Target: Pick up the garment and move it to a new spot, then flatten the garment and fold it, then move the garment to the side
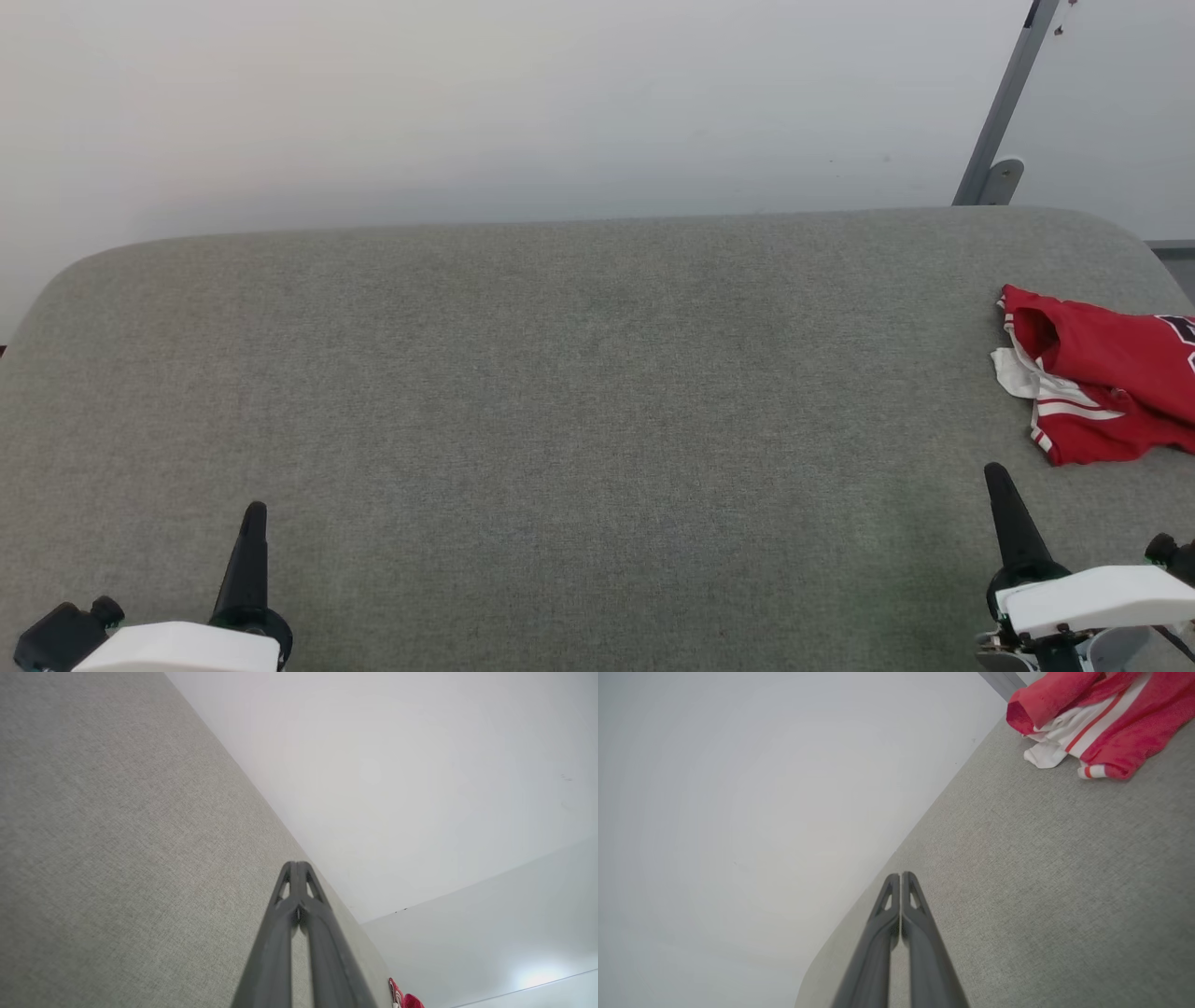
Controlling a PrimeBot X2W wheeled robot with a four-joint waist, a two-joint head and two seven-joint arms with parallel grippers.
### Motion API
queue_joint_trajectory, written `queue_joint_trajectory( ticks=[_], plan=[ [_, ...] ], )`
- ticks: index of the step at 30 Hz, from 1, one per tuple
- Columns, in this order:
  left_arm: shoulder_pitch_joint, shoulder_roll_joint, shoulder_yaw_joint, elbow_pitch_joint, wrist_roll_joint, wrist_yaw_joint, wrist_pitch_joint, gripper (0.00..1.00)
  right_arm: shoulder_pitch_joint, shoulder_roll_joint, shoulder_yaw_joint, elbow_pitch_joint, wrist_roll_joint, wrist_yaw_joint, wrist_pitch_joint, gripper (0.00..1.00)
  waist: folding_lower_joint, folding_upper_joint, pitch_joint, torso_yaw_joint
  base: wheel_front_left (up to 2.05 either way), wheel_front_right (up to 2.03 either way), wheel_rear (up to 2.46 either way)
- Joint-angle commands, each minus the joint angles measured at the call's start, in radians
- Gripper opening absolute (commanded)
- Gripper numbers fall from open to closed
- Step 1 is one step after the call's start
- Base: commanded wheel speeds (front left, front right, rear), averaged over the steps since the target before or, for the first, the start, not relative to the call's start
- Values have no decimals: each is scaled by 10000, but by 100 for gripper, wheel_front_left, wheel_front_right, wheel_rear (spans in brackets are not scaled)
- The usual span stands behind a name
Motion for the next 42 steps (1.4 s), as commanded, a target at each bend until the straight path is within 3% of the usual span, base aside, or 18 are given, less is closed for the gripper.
queue_joint_trajectory(
  ticks=[1,42],
  plan=[
    [-277,32,83,-43,-270,-27,103,0,-263,2,-17,-87,310,0,62,0,0,-1,9,-6,0,0,0],
    [-1131,-535,296,339,-3396,-46,1082,0,-772,229,-147,71,3704,-2,743,0,0,-1,206,-154,0,0,0]
  ],
)
